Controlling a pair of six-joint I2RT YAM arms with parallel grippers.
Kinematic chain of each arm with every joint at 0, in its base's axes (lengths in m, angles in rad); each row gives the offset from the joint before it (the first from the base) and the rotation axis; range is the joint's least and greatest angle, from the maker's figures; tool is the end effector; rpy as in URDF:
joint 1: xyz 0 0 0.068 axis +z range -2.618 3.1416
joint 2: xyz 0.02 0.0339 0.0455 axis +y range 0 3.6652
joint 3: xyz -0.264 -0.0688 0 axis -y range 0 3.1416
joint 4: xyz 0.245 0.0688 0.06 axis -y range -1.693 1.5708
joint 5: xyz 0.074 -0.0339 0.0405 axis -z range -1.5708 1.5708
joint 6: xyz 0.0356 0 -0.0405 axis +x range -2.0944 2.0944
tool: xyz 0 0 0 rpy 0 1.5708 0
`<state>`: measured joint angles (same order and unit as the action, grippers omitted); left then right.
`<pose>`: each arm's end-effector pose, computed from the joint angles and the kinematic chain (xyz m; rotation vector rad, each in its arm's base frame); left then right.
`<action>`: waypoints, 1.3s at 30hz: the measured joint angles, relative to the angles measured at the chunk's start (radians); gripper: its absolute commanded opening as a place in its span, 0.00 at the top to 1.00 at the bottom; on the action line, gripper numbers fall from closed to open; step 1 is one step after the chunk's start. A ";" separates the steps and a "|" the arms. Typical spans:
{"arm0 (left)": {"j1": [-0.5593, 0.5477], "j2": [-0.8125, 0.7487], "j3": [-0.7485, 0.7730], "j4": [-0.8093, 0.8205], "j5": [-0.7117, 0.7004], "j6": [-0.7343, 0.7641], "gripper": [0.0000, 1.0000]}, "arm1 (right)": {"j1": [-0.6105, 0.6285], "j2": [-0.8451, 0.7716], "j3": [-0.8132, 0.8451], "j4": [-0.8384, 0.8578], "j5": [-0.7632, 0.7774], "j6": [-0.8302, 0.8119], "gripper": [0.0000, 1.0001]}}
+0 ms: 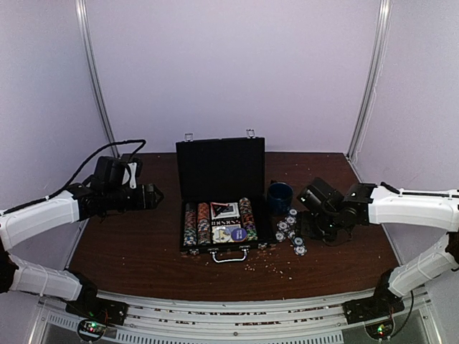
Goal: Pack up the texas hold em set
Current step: Pick up the pile of poker chips from the center of the board.
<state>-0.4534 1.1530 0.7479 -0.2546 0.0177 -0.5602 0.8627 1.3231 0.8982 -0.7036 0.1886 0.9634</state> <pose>0.2229 -0.1093 0.2462 -0.1124 2.2895 -0.5628 0.1676 0.1855 0.2246 0.1937 2.6998 0.3250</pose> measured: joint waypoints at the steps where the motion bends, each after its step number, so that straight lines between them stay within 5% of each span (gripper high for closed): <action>1: 0.000 0.007 0.000 0.000 0.000 -0.004 0.20 | -0.013 0.000 -0.013 0.003 -0.010 -0.003 0.33; 14: 0.000 0.044 0.013 -0.002 -0.018 -0.064 0.20 | -0.113 0.259 0.054 0.026 -0.073 -0.269 0.31; 28: 0.001 0.043 0.013 -0.002 -0.041 -0.118 0.20 | -0.174 0.355 0.080 0.076 -0.146 -0.427 0.33; 39: 0.001 0.044 0.013 0.000 -0.045 -0.142 0.20 | -0.174 0.393 0.092 0.097 -0.166 -0.468 0.45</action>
<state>-0.4522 1.1969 0.7612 -0.2550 -0.0273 -0.7025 0.6884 1.7164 0.9897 -0.6064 0.0223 0.4950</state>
